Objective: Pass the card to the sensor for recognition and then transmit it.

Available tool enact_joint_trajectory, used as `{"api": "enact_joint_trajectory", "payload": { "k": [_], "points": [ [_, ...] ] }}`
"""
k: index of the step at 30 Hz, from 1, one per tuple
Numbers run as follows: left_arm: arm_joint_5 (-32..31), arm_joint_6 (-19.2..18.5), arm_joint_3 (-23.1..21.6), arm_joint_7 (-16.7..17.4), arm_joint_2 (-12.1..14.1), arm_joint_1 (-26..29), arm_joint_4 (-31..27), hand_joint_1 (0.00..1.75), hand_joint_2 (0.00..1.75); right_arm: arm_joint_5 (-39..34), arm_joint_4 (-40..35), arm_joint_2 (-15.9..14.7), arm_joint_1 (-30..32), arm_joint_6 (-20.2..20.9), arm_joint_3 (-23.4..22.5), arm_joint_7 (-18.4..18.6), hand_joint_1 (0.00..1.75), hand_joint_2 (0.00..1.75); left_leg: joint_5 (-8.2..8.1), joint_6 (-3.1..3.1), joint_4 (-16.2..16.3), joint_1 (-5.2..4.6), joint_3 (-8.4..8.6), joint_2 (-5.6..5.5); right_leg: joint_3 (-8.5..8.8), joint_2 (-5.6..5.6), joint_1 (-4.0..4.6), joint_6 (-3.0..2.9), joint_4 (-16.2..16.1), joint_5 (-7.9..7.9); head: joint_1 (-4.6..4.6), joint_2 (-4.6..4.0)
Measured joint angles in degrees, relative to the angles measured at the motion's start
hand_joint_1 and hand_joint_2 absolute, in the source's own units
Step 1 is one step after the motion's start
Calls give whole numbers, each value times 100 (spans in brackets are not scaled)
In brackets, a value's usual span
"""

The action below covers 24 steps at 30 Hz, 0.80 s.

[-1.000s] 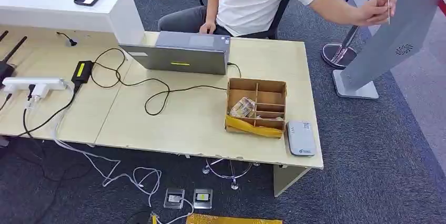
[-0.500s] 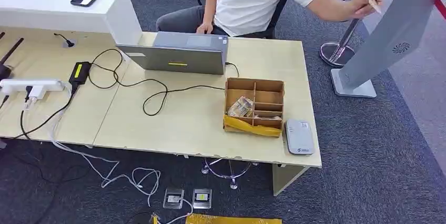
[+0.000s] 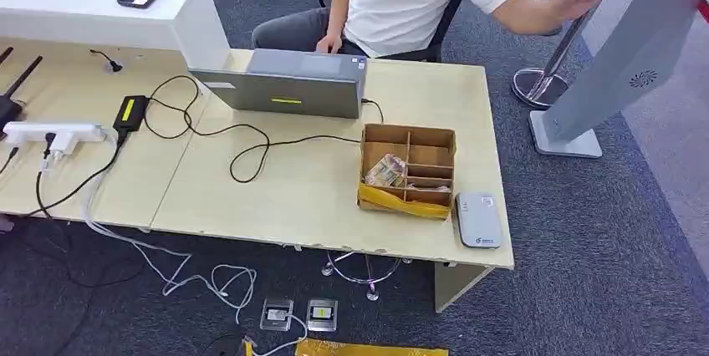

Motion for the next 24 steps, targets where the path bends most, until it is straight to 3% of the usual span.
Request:
{"api": "enact_joint_trajectory", "payload": {
  "k": [9, 14, 24],
  "points": [
    [-2, 0, 0, -2, 11, 11, 0, 0, 175, -155, -277, 165, 50, -20, 752, -24, 0, 175, -1, -1, 0, -1, 2, 12, -3, 14, -1, 0, -2, 0, 0, 2],
    [-22, -17, -2, -2, 22, 14, 0, 0, 175, -411, -468, 248, 116, -249, 1146, -184, 0, 175, -3, -3, 0, 1, 4, 18, -2, 23, 1, 0, -2, 0, 0, 0],
    [-63, -157, -37, -20, 63, 5, 0, 0, 175, -271, -1623, 482, 683, -382, 2367, 13, 0, 175, -2, -4, -1, 7, 5, 19, -2, 24, 5, -1, -1, 0, 0, 0]
  ]
}}
